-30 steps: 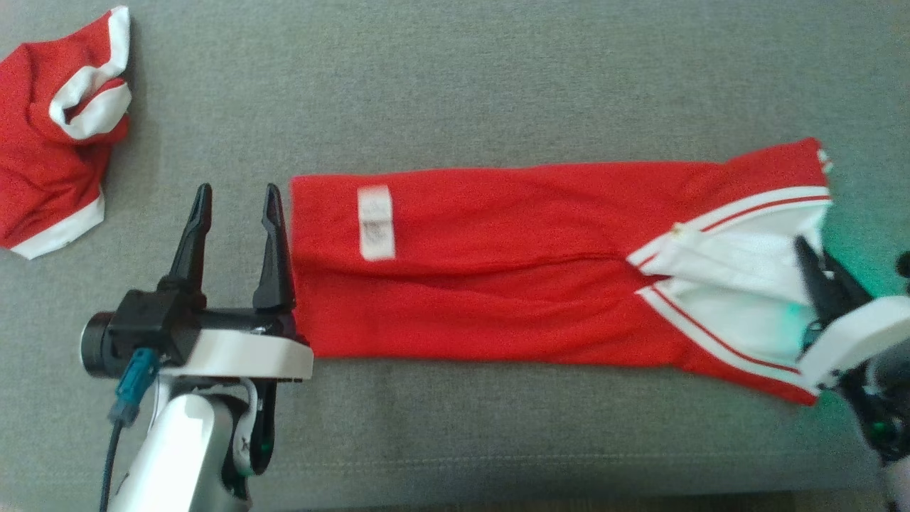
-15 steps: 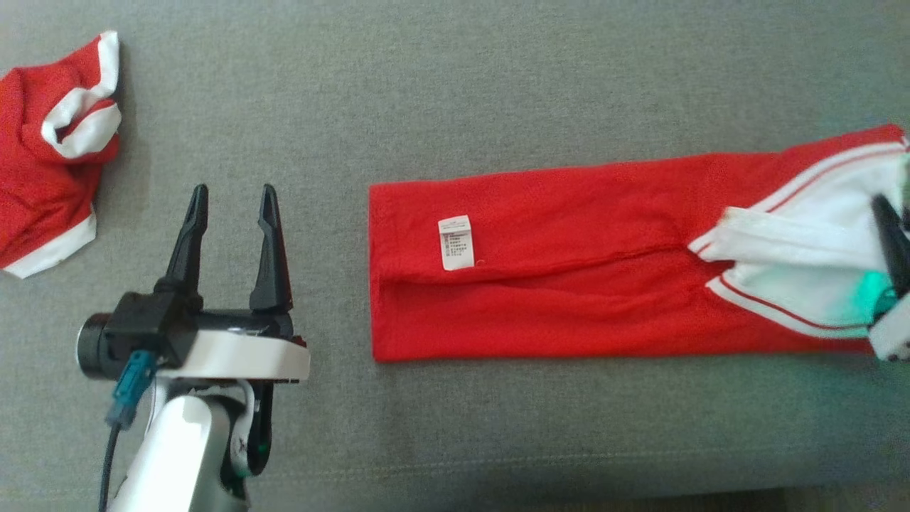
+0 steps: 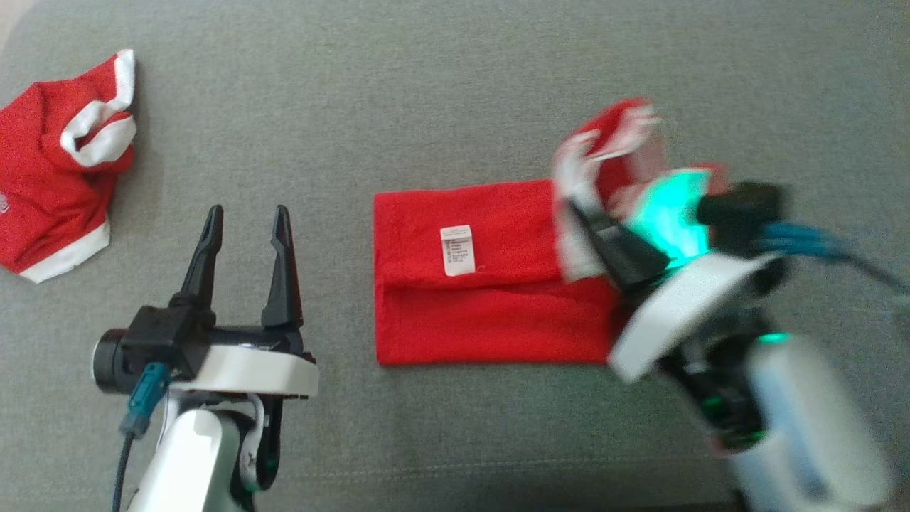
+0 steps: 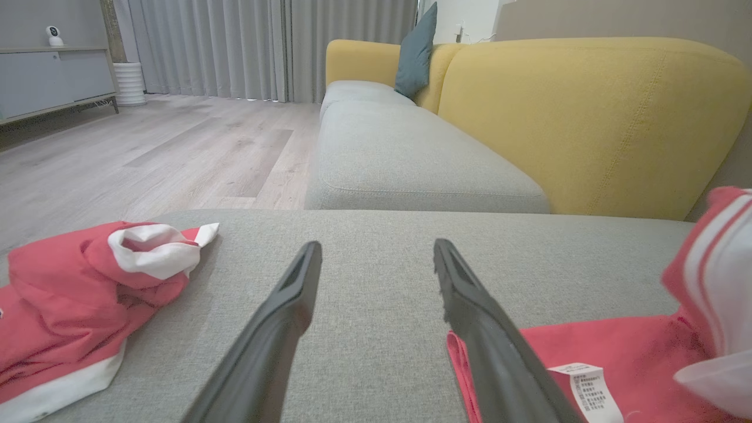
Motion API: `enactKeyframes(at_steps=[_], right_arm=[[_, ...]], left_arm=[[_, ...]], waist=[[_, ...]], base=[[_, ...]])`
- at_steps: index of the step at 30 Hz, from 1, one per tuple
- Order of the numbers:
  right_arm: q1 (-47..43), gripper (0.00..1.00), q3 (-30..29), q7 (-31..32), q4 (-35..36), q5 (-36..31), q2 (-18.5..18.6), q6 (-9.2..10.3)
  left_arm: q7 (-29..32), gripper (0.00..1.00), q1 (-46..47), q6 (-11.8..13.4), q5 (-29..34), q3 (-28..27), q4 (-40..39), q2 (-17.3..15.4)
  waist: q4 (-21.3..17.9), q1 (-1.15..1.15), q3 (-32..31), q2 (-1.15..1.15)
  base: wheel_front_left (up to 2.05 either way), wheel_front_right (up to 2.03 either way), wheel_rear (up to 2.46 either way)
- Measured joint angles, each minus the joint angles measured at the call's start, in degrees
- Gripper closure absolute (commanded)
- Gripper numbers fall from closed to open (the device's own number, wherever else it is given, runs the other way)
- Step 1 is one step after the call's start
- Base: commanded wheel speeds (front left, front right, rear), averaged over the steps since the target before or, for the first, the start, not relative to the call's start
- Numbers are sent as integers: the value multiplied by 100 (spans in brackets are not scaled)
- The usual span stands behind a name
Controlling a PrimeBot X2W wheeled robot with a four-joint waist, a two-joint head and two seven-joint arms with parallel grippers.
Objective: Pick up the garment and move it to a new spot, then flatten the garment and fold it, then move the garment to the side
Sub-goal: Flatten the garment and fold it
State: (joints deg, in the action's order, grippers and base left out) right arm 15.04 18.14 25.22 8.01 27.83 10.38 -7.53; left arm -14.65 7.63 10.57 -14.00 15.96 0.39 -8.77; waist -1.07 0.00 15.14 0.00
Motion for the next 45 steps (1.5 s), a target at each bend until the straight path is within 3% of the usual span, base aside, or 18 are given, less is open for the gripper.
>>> enactKeyframes(at_steps=[6,13,21,22,23,24,25,32,36,40,45], right_arm=[[261,100,870,-413,-971,235,-544,0],[623,100,1300,-1107,-1998,459,-610,0],[1186,100,1911,-1758,-2654,904,-610,0],[1257,92,1965,-1844,-2741,929,-609,0],[1329,56,2026,-1907,-2828,940,-608,0],[1391,38,2080,-1987,-2893,985,-608,0],[1446,0,2137,-2063,-2945,1006,-608,0],[1712,0,2388,-2822,-2973,1042,-608,0],[1741,0,2277,-3340,-2519,958,-613,0],[1664,0,1212,-3601,-1979,350,-388,0],[881,0,-224,-3399,-1555,-312,131,0]], left_arm=[[0,0,1,-56,23,24,46,35],[0,0,19,-103,33,33,94,121],[0,0,106,-157,81,26,127,166],[0,0,107,-158,81,25,136,170],[0,0,108,-160,81,25,147,178],[0,0,108,-185,82,23,154,183],[0,0,108,-202,88,23,157,186],[0,0,113,-202,134,-2,188,204],[0,0,112,-203,142,-12,197,209],[0,0,105,-199,191,-43,190,208],[0,0,90,-193,259,-132,137,199]], waist=[[167,0,41,0],[300,0,145,0],[323,0,246,0],[323,0,257,0],[321,0,266,0],[320,0,275,0],[318,0,283,0],[289,0,280,0],[263,0,247,0],[181,0,182,0],[60,0,139,0]], base=[[0,0,0],[0,0,0],[0,0,0],[0,0,0],[0,0,0],[0,0,0],[0,0,0],[0,0,0],[0,0,0],[0,0,0],[0,0,0]])
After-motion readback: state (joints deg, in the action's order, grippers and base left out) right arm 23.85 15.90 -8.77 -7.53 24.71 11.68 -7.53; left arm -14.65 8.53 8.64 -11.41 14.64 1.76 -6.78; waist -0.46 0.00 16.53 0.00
